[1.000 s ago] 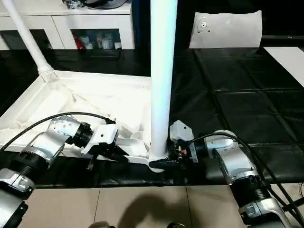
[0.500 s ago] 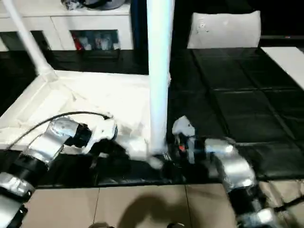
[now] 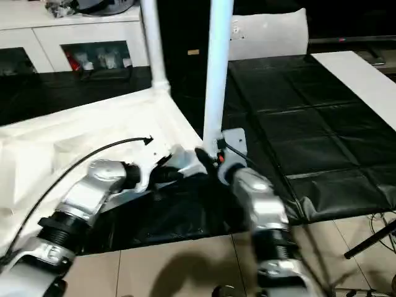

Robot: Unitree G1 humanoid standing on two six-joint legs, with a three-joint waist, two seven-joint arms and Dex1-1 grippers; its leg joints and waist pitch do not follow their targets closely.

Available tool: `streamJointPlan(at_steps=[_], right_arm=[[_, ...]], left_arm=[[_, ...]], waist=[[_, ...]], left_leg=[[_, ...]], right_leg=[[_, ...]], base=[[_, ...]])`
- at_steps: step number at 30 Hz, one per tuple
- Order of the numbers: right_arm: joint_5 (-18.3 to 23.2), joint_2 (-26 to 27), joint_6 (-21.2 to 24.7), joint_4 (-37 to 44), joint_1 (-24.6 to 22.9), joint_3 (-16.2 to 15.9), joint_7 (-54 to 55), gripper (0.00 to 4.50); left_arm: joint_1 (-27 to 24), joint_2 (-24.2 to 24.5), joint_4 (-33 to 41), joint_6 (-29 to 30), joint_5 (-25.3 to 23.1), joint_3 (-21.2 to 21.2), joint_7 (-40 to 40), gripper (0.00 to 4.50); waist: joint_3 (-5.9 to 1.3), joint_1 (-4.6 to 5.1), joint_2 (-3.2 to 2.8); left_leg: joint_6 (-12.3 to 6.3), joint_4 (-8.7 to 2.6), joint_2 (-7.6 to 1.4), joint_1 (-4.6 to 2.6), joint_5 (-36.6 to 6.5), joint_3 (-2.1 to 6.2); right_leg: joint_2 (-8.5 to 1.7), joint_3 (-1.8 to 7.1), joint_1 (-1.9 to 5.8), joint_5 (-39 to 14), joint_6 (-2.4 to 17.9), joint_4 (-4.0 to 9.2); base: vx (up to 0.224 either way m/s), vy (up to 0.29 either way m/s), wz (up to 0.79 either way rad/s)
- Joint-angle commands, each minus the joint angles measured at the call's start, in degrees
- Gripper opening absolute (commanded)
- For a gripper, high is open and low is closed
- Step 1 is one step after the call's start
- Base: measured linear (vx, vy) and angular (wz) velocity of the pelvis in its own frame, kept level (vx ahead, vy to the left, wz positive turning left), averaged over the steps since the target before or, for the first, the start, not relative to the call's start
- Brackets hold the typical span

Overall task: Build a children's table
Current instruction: Rotate leg to tighten

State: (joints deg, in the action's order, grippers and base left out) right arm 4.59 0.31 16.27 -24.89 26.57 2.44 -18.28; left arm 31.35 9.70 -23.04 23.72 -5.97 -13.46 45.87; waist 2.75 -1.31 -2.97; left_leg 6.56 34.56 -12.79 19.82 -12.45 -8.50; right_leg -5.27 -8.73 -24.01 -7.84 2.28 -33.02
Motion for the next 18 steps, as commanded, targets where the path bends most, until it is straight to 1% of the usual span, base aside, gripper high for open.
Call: streamJointPlan(at_steps=[1, 3, 4, 5, 6, 7, 8, 9, 10, 11, 12, 13, 14, 15, 16, 17, 18], right_arm=[[1.44, 6.12, 0.06, 0.21, -0.63, -7.38, -4.59, 3.48], [1.99, 5.54, 0.08, 1.34, -1.41, -7.42, -5.22, 3.55], [2.54, 4.95, -0.41, 2.53, -2.11, -7.14, -5.88, 3.82], [2.57, 4.78, -0.67, 2.86, -2.3, -7.04, -5.98, 3.82], [2.71, 3.94, -0.78, 3.72, -2.89, -6.91, -6.63, 3.96], [2.71, 3.94, -0.78, 3.72, -2.89, -6.91, -6.63, 4.04], [2.9, 3.17, -0.79, 4.51, -3.43, -6.75, -7.27, 4.13], [3.34, 2.36, -0.82, 5.49, -4.04, -6.45, -8.1, 4.24], [3.83, 0.68, -1.37, 7.24, -5.17, -6.24, -10.13, 4.33], [4.1, -1.78, -2.56, 9.4, -6.69, -6.11, -12.94, 4.42], [4.11, -1.97, -2.65, 9.56, -6.8, -6.11, -13.15, 4.47], [4.36, -3.58, -3.49, 10.47, -7.68, -5.83, -14.96, 4.47], [4.39, -3.77, -3.58, 10.59, -7.8, -5.78, -15.18, 4.47], [4.52, -4.53, -3.94, 11.08, -8.28, -5.59, -16.05, 4.47], [5.02, -6.07, -4.26, 11.83, -9.04, -5.13, -17.89, 4.47], [5.37, -8.15, -4.79, 12.43, -9.72, -4.83, -20.34, 4.47], [5.52, -9.05, -5.01, 12.67, -9.99, -4.71, -21.4, 4.47]], left_arm=[[2.18, -3.0, 3.27, -1.41, -0.17, -0.47, -4.72, 0.0], [2.1, -2.01, 3.04, -2.13, -0.27, -0.9, -3.79, 0.0], [2.07, -1.13, 2.85, -2.62, -0.05, -1.05, -2.8, 0.0], [2.07, -0.86, 2.83, -2.73, 0.02, -1.11, -2.48, 0.0], [2.06, -0.04, 2.67, -3.47, 0.05, -1.33, -1.42, 0.0], [2.06, -0.04, 2.67, -3.47, 0.05, -1.33, -1.42, 0.0], [2.03, 0.71, 2.54, -4.15, 0.09, -1.53, -0.41, 0.0], [1.98, 1.49, 2.38, -4.9, 0.31, -1.7, 0.84, 0.0], [1.86, 2.87, 1.95, -6.69, 0.55, -2.02, 3.17, 0.0], [1.64, 4.51, 1.31, -9.14, 0.96, -2.35, 6.35, 0.0], [1.63, 4.63, 1.26, -9.32, 0.98, -2.37, 6.58, 0.0], [1.55, 5.57, 0.68, -11.18, 1.2, -2.71, 8.81, 0.0], [1.55, 5.68, 0.6, -11.41, 1.25, -2.77, 9.07, 0.0], [1.53, 6.15, 0.31, -12.33, 1.43, -3.02, 10.11, 0.0], [1.65, 6.92, -0.34, -13.44, 1.61, -3.38, 11.7, 0.0], [1.97, 7.86, -1.3, -15.17, 1.86, -3.88, 13.8, 0.0], [2.12, 8.26, -1.72, -15.89, 1.96, -4.09, 14.69, 0.0]], waist=[[-4.6, -0.2, -0.02], [-4.52, -0.2, -0.09], [-4.51, -0.23, -0.27], [-4.57, -0.25, -0.21], [-4.56, -0.19, -0.3], [-4.51, -0.06, -0.22], [-4.48, 0.03, -0.25], [-4.39, 0.1, -0.46], [-4.47, -0.05, -0.41], [-4.49, -0.09, -1.02], [-4.49, -0.13, -0.83], [-4.5, -0.12, -0.66], [-4.57, -0.2, -0.7], [-4.48, -0.36, -0.78], [-4.42, -0.58, -0.62], [-4.37, -0.66, -0.62], [-4.37, -0.86, -0.58]], left_leg=[[-5.29, -3.43, 0.5, 0.89, -3.2, -0.71], [-5.63, -3.46, 0.51, 0.92, -3.44, -0.72], [-5.7, -3.46, 0.51, 0.83, -3.83, -0.72], [-5.67, -3.5, 0.46, 0.88, -4.01, -0.67], [-5.63, -3.52, 0.45, 0.91, -4.08, -0.64], [-5.7, -3.55, 0.49, 0.92, -4.52, -0.63], [-5.62, -3.57, 0.48, 0.88, -4.84, -0.64], [-5.6, -3.58, 0.52, 0.82, -5.46, -0.62], [-5.75, -3.58, 0.53, 0.75, -5.68, -0.59], [-5.98, -3.56, 0.5, 0.89, -5.42, -0.49], [-6.08, -3.51, 0.46, 0.8, -5.58, -0.53], [-6.2, -3.5, 0.48, 0.94, -5.49, -0.52], [-6.17, -3.44, 0.46, 0.83, -5.4, -0.62], [-6.18, -3.47, 0.49, 0.87, -5.5, -0.61], [-6.07, -3.51, 0.47, 0.7, -5.94, -0.68], [-5.98, -3.55, 0.42, 0.69, -6.12, -0.7], [-6.07, -3.5, 0.45, 0.66, -6.21, -0.75]], right_leg=[[-2.56, 2.75, 4.76, -14.96, 7.37, 3.55], [-2.58, 2.83, 4.78, -14.66, 7.59, 3.56], [-2.55, 2.82, 4.77, -14.69, 7.51, 3.68], [-2.6, 2.87, 4.88, -14.32, 7.57, 3.52], [-2.58, 2.85, 4.89, -14.05, 7.71, 3.42], [-2.59, 2.84, 4.92, -14.22, 7.78, 3.53], [-2.59, 2.83, 4.9, -14.51, 7.88, 3.55], [-2.56, 2.8, 4.85, -15.25, 7.65, 3.84], [-2.57, 2.8, 4.92, -15.32, 7.33, 3.83], [-2.56, 2.88, 4.98, -14.29, 7.47, 3.62], [-2.48, 2.84, 4.88, -14.0, 7.32, 3.79], [-2.5, 2.87, 5.05, -13.37, 7.74, 3.6], [-2.55, 2.94, 4.97, -13.21, 7.91, 3.57], [-2.62, 2.91, 4.93, -13.87, 8.09, 3.62], [-2.58, 2.87, 4.88, -15.1, 7.86, 3.78], [-2.57, 2.91, 4.87, -15.6, 7.71, 3.82], [-2.55, 2.96, 4.84, -16.2, 7.25, 3.87]], base=[[0.0, 0.0, 0.0], [0.0, 0.0, 0.0], [0.0, 0.0, 0.0], [0.0, 0.0, 0.0], [0.0, 0.0, 0.0], [0.0, 0.0, 0.0], [0.0, 0.0, 0.0], [0.0, 0.0, 0.0], [0.0, 0.0, 0.0], [0.0, 0.0, 0.0], [0.0, 0.0, 0.0], [0.0, 0.0, 0.0], [0.0, 0.0, 0.0], [0.0, 0.0, 0.0], [0.0, 0.0, 0.0], [0.0, 0.0, 0.0], [0.0, 0.0, 0.0]])
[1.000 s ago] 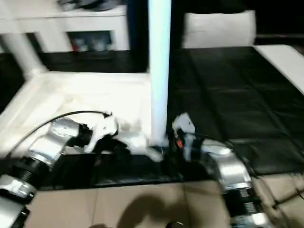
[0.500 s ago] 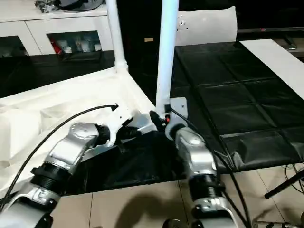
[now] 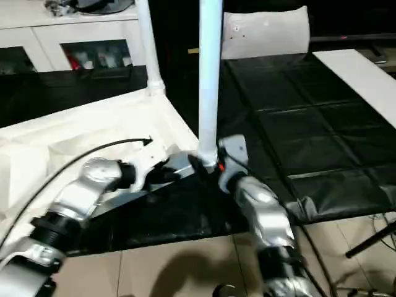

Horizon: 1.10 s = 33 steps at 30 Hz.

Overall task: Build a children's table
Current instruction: Rotate leg to tighten

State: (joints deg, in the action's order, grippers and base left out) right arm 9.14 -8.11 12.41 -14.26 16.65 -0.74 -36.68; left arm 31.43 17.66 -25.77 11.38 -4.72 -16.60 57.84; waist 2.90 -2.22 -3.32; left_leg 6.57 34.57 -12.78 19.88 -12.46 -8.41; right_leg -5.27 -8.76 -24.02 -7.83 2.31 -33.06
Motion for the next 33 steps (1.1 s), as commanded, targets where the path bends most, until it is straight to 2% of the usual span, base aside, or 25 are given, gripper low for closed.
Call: streamJointPlan(at_steps=[1, 3, 4, 5, 8, 9, 13, 14, 15, 17, 18, 19, 26, 33], right_arm=[[1.11, -1.54, -1.37, 2.27, -0.33, -1.42, -4.1, 4.47], [1.72, -5.09, -1.73, 2.92, -0.64, -1.51, -8.63, 4.47], [1.85, -5.85, -1.8, 3.04, -0.68, -1.54, -9.6, 4.47], [3.12, -9.33, -1.07, 3.64, -0.41, -2.19, -15.4, 4.47], [4.14, -11.63, -0.24, 4.02, -0.1, -2.86, -19.51, 4.47], [4.59, -15.37, -0.12, 3.88, 0.65, -4.73, -26.57, 4.47], [4.55, -16.5, -0.23, 3.63, 0.95, -5.36, -28.71, 4.47], [4.25, -18.16, -0.78, 3.04, 1.52, -6.43, -31.8, 4.47], [3.96, -19.31, -1.45, 2.37, 2.08, -7.25, -33.89, 4.47], [3.35, -20.59, -2.38, 1.44, 2.87, -8.49, -36.37, 4.47], [3.19, -21.46, -2.92, 0.88, 3.37, -9.34, -37.93, 4.32], [2.64, -21.5, -4.22, -0.42, 4.15, -9.84, -38.42, 4.22], [2.58, -20.96, -5.08, -3.61, 6.63, -10.93, -41.09, 3.66], [2.97, -20.63, -5.64, -6.36, 8.56, -12.0, -43.2, 3.06]], left_arm=[[2.2, 0.71, 0.59, -4.28, 0.81, -1.16, 3.6, 0.0], [2.98, 1.86, -0.94, -6.58, 1.56, -1.68, 7.08, 0.0], [3.16, 2.08, -1.26, -7.05, 1.73, -1.8, 7.79, 0.0], [4.21, 3.06, -2.84, -9.16, 2.26, -2.5, 11.83, 0.0], [5.02, 3.75, -4.03, -10.82, 2.49, -3.07, 14.82, 0.0], [6.69, 4.77, -6.14, -13.48, 2.28, -4.12, 18.98, 0.0], [7.25, 5.0, -6.82, -14.2, 2.14, -4.44, 20.08, 0.0], [8.18, 5.35, -8.02, -15.58, 2.06, -4.96, 21.96, 0.0], [8.95, 5.43, -9.11, -16.49, 2.1, -5.26, 23.28, 0.0], [9.79, 5.5, -10.26, -17.64, 2.12, -5.7, 24.9, 0.0], [10.41, 5.49, -11.36, -18.72, 2.24, -5.96, 26.03, 0.0], [10.77, 5.42, -11.89, -19.42, 2.41, -6.27, 27.15, 0.0], [11.6, 4.68, -13.47, -21.12, 3.04, -6.5, 29.77, 0.0], [12.59, 4.46, -16.59, -23.85, 2.58, -6.59, 30.64, 0.0]], waist=[[-4.53, -0.17, -0.28], [-4.51, -0.51, -0.28], [-4.52, -0.75, -0.15], [-4.54, -1.03, 0.26], [-4.57, -1.57, 0.2], [-4.67, -1.92, 0.61], [-4.73, -2.72, 0.6], [-4.73, -2.83, 0.79], [-4.76, -3.1, 0.69], [-4.76, -3.3, 0.89], [-4.74, -3.38, 0.86], [-4.75, -3.46, 1.18], [-4.93, -4.26, 1.17], [-4.89, -4.27, 1.34]], left_leg=[[-6.15, -3.53, 0.32, 0.5, -6.16, -0.84], [-6.17, -3.56, 0.29, 0.45, -6.19, -0.79], [-6.19, -3.55, 0.21, 0.44, -6.26, -0.81], [-6.42, -3.5, 0.3, 0.45, -6.31, -0.91], [-6.95, -3.45, 0.22, 0.58, -5.77, -0.88], [-7.37, -3.33, 0.27, 0.67, -5.24, -0.94], [-7.22, -3.25, 0.09, 0.61, -4.42, -1.07], [-7.24, -3.26, 0.12, 0.64, -4.44, -1.09], [-7.12, -3.29, 0.01, 0.58, -4.25, -1.06], [-7.12, -3.23, 0.07, 0.63, -4.31, -1.09], [-7.01, -3.25, 0.0, 0.66, -4.35, -1.07], [-7.02, -3.25, 0.06, 0.64, -4.41, -1.13], [-6.96, -3.18, -0.12, 0.7, -2.9, -1.1], [-6.91, -3.14, 0.12, 0.79, -3.38, -1.2]], right_leg=[[-2.59, 3.02, 4.7, -16.25, 7.2, 3.95], [-2.53, 2.98, 4.67, -16.46, 7.16, 3.95], [-2.55, 3.06, 4.71, -16.31, 7.21, 3.84], [-2.55, 3.06, 4.73, -16.68, 7.16, 3.88], [-2.63, 3.08, 4.8, -16.56, 7.11, 3.73], [-2.59, 3.01, 4.89, -16.34, 7.21, 3.64], [-2.76, 3.11, 4.64, -16.7, 7.24, 3.56], [-2.71, 3.05, 4.65, -16.96, 7.22, 3.58], [-2.67, 3.1, 4.62, -16.87, 7.22, 3.45], [-2.65, 3.06, 4.6, -17.28, 7.0, 3.47], [-2.76, 3.1, 4.64, -17.29, 6.98, 3.44], [-2.67, 3.05, 4.64, -17.57, 6.82, 3.57], [-2.79, 3.1, 4.57, -16.5, 7.25, 3.18], [-2.66, 2.9, 4.62, -18.03, 6.41, 3.44]], base=[[0.0, 0.0, 0.0], [0.0, 0.0, 0.0], [0.0, 0.0, 0.0], [0.0, 0.0, 0.0], [0.0, 0.0, 0.0], [0.0, 0.0, 0.0], [0.0, 0.0, 0.0], [0.0, 0.0, 0.0], [0.0, 0.0, 0.0], [0.0, 0.0, 0.0], [0.0, 0.0, 0.0], [0.0, 0.0, 0.0], [0.0, 0.0, 0.0], [0.0, 0.0, 0.0]])
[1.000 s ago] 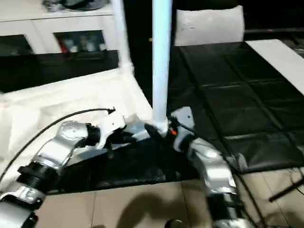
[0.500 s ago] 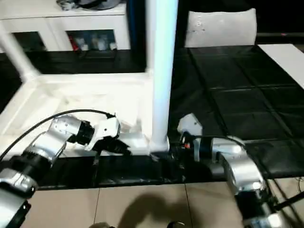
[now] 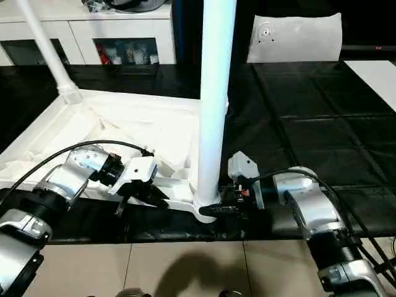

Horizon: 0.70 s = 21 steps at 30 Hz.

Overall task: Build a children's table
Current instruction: Rotate leg to tighten

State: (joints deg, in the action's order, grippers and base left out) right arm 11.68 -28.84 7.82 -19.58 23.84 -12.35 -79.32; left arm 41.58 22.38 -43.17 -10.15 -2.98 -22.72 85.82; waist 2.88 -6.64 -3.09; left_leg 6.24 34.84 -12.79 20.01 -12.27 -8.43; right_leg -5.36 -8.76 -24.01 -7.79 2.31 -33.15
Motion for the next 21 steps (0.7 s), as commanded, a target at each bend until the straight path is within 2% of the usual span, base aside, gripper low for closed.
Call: streamJointPlan(at_steps=[1, 6, 8, 14, 17, 18, 19, 20, 21], right_arm=[[0.34, 0.25, -1.3, -1.52, 1.56, -0.56, -0.73, 3.06], [0.33, 1.01, -1.26, -2.04, 1.49, -0.92, -1.1, 2.76], [1.64, 1.9, 0.52, -0.85, 0.51, -0.32, -0.68, 2.73], [4.89, 5.1, 6.2, 4.48, -3.78, 0.86, 4.49, 2.7], [4.57, 9.43, 8.31, 5.89, -5.52, 1.89, 12.13, 2.7], [3.33, 14.01, 8.86, 5.12, -5.73, 2.98, 19.64, 2.7], [2.44, 17.85, 9.03, 3.98, -5.49, 3.97, 25.66, 2.7], [2.35, 18.26, 9.05, 3.87, -5.46, 4.07, 26.3, 2.7], [2.26, 19.75, 9.64, 3.25, -5.17, 4.58, 28.63, 2.69]], left_arm=[[2.48, -0.29, 0.54, -2.56, 0.81, -0.44, 2.67, 0.0], [2.21, -0.46, 0.2, -2.78, 0.66, -0.03, 2.19, 0.0], [1.68, -0.83, 0.45, -1.33, 1.61, 1.01, 1.37, 0.0], [-0.59, -2.46, 4.64, 5.06, 4.48, 3.97, -3.28, 0.0], [-1.65, -3.18, 6.9, 8.14, 3.12, 4.67, -8.89, 0.0], [-2.15, -4.65, 8.5, 12.21, 2.51, 5.95, -14.29, 0.0], [-2.27, -6.07, 9.54, 15.47, 1.89, 6.96, -18.86, 0.0], [-2.28, -6.21, 9.66, 15.82, 1.82, 7.06, -19.35, 0.0], [-2.21, -6.81, 9.9, 16.81, 1.5, 7.37, -21.15, 0.0]], waist=[[-4.86, 0.18, 1.16], [-4.92, 0.12, 1.04], [-4.92, 0.13, 0.85], [-4.9, -0.03, 0.75], [-4.62, 0.41, 0.76], [-4.55, 0.66, 0.52], [-4.32, 1.47, 0.61], [-4.31, 1.91, 0.71], [-4.32, 2.38, 0.86]], left_leg=[[-6.47, -3.4, 0.14, 0.62, -3.75, -1.2], [-6.35, -3.45, -0.02, 0.61, -3.53, -1.13], [-6.45, -3.43, -0.03, 0.63, -3.35, -1.1], [-5.86, -3.63, -0.31, 0.57, -3.17, -0.99], [-4.72, -3.69, 0.21, 0.48, -5.05, -1.13], [-3.84, -3.76, 0.17, 0.56, -5.41, -1.05], [-2.68, -3.91, 0.38, 0.54, -6.59, -1.02], [-2.18, -3.87, 0.59, 0.53, -7.05, -0.97], [-2.32, -3.62, 1.12, 0.43, -7.5, -1.05]], right_leg=[[-2.57, 2.85, 4.55, -18.7, 6.21, 3.63], [-2.61, 2.91, 4.57, -18.32, 6.27, 3.53], [-2.58, 2.93, 4.55, -17.54, 6.57, 3.43], [-2.76, 3.0, 4.67, -17.12, 6.88, 3.38], [-2.6, 2.63, 4.54, -21.05, 5.4, 4.12], [-2.83, 2.68, 4.53, -22.46, 4.77, 4.17], [-2.76, 2.28, 4.41, -25.02, 3.8, 4.71], [-2.73, 2.05, 4.48, -26.3, 3.12, 4.97], [-2.52, 1.61, 4.47, -28.45, 1.43, 5.62]], base=[[0.0, 0.0, 0.0], [0.0, 0.0, 0.0], [0.0, 0.0, 0.0], [0.0, 0.0, 0.0], [0.0, 0.0, 0.0], [0.0, 0.0, 0.0], [0.0, 0.0, 0.0], [0.0, 0.0, 0.0], [0.0, 0.0, 0.0]])
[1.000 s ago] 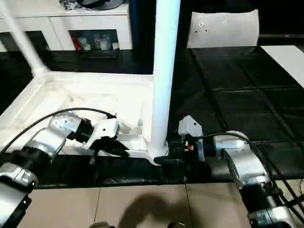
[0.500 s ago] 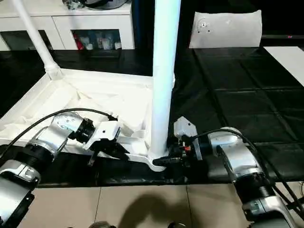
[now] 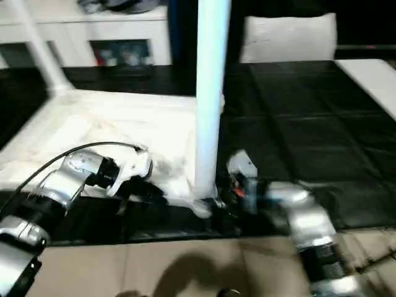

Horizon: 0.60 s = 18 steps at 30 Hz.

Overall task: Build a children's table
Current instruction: Rotate leg to tighten

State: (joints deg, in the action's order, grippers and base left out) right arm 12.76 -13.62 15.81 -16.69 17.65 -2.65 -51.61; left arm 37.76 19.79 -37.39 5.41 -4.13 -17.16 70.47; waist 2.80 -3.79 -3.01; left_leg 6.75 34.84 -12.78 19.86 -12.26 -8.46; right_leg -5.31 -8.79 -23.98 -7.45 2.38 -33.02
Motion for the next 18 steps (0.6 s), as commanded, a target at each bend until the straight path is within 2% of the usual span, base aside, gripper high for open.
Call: streamJointPlan(at_steps=[1, 2, 3, 5, 7, 11, 13, 17, 18], right_arm=[[0.84, 6.38, 2.24, -0.29, 1.38, -4.53, 4.14, 2.69], [0.84, 6.38, 2.24, -0.29, 1.38, -4.53, 4.14, 2.69], [0.0, 10.22, 3.26, -1.6, 2.49, -3.73, 10.18, 2.68], [-1.1, 13.38, 3.93, -3.07, 3.95, -3.28, 15.31, 2.68], [-2.03, 16.12, 4.6, -4.7, 5.55, -2.48, 20.22, 2.68], [-4.25, 18.02, 4.83, -5.77, 6.55, -2.65, 23.76, 2.68], [-4.88, 18.03, 3.79, -5.85, 6.48, -3.26, 24.03, 3.24], [-4.27, 17.64, 1.46, -4.01, 4.4, -0.92, 25.1, 3.51], [-4.3, 16.88, 1.1, -3.03, 3.56, -0.78, 24.66, 3.82]], left_arm=[[1.58, -5.18, 4.82, 3.06, 2.29, 2.46, -8.25, 0.0], [1.58, -5.18, 4.82, 3.06, 2.29, 2.46, -8.25, 0.0], [1.47, -7.93, 6.43, 7.24, 2.17, 4.1, -14.0, 0.0], [1.18, -10.61, 7.61, 9.74, 2.25, 5.04, -18.58, 0.0], [1.16, -13.12, 7.66, 10.61, 1.81, 5.49, -23.03, 0.0], [0.94, -15.91, 8.55, 11.58, 1.25, 6.32, -27.72, 0.0], [0.66, -16.65, 9.11, 11.91, 0.72, 6.02, -28.96, 0.0], [-0.56, -15.51, 9.61, 10.73, -0.27, 5.34, -29.06, 0.0], [-0.75, -14.94, 9.62, 10.12, -0.2, 5.29, -28.5, 0.0]], waist=[[-4.14, 0.06, 0.62], [-4.17, 0.31, 0.53], [-4.31, 0.67, 0.61], [-4.41, 1.15, 0.71], [-4.5, 1.3, 0.72], [-4.58, 1.32, 0.69], [-4.59, 1.18, 0.72], [-4.48, 1.46, 0.38], [-4.48, 1.56, 0.48]], left_leg=[[-3.38, -3.68, 1.0, 0.61, -7.34, -1.04], [-3.48, -3.65, 1.0, 0.74, -7.29, -0.96], [-3.59, -3.67, 0.79, 0.77, -7.0, -0.94], [-3.73, -3.64, 0.97, 0.85, -6.18, -0.85], [-4.31, -3.61, 0.94, 0.93, -5.47, -0.82], [-5.25, -3.69, 0.75, 1.01, -3.99, -0.85], [-5.98, -3.7, 0.67, 0.96, -3.73, -0.85], [-6.22, -3.79, 0.74, 0.98, -4.94, -0.85], [-6.21, -3.77, 0.78, 0.92, -5.2, -0.9]], right_leg=[[-2.53, 1.86, 4.23, -28.7, 1.52, 5.51], [-2.52, 1.74, 4.31, -28.61, 1.56, 5.54], [-2.53, 1.89, 4.38, -27.43, 1.79, 5.33], [-2.54, 1.78, 4.42, -26.19, 2.69, 5.12], [-2.53, 1.89, 4.43, -25.11, 3.02, 5.01], [-2.51, 2.27, 4.56, -21.67, 4.06, 4.53], [-2.58, 2.46, 4.57, -20.05, 4.6, 4.37], [-2.53, 2.39, 4.62, -20.37, 4.61, 4.56], [-2.52, 2.43, 4.62, -20.72, 4.37, 4.67]], base=[[0.0, 0.0, 0.0], [0.0, 0.0, 0.0], [0.0, 0.0, 0.0], [0.0, 0.0, 0.0], [0.0, 0.0, 0.0], [0.0, 0.0, 0.0], [0.0, 0.0, 0.0], [0.0, 0.0, 0.0], [0.0, 0.0, 0.0]])
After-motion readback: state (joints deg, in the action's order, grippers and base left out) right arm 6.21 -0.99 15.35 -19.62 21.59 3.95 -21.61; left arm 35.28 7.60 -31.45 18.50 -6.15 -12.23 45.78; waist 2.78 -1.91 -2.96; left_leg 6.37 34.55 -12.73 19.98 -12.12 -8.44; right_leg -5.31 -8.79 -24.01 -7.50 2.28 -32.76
